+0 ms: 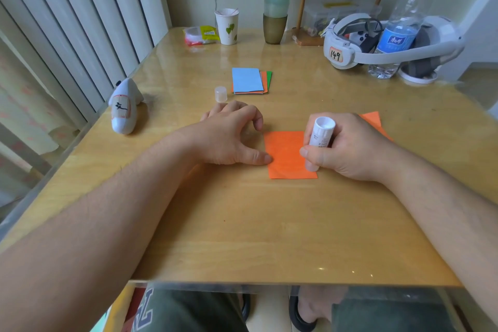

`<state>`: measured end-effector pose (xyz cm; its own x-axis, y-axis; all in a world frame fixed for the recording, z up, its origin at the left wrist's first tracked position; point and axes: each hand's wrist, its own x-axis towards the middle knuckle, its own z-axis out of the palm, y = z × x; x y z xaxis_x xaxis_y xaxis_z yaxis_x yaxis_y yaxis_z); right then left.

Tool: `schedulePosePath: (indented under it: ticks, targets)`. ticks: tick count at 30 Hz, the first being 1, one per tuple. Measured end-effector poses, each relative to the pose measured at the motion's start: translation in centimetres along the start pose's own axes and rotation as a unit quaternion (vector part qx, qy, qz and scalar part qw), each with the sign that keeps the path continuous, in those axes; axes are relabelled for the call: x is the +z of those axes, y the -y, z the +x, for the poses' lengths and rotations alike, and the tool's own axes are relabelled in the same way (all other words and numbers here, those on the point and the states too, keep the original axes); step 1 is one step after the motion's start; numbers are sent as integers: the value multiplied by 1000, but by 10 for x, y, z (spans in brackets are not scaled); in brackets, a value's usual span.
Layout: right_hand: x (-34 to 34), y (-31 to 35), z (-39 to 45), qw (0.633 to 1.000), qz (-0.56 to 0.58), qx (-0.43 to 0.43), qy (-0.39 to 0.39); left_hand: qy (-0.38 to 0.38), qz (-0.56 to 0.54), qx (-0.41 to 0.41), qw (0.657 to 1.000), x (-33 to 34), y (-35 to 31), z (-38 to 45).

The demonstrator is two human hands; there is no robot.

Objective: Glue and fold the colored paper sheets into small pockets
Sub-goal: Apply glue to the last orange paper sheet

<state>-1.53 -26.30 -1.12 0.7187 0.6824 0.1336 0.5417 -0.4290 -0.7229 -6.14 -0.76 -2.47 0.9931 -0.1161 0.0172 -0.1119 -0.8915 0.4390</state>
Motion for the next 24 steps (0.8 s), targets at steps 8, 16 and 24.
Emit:
schedulePosePath:
  ticks: [8,16,24]
  targets:
    - [-1,-4,4,998,-8,-2,-62,8,3,-3,1000,1,0,1]
    - [19,8,14,990,83,-55,-101,23,15,-19,999,1,-3,2]
    - [31,13,12,997,10,-69,-24,20,20,-13,1000,1,-1,1]
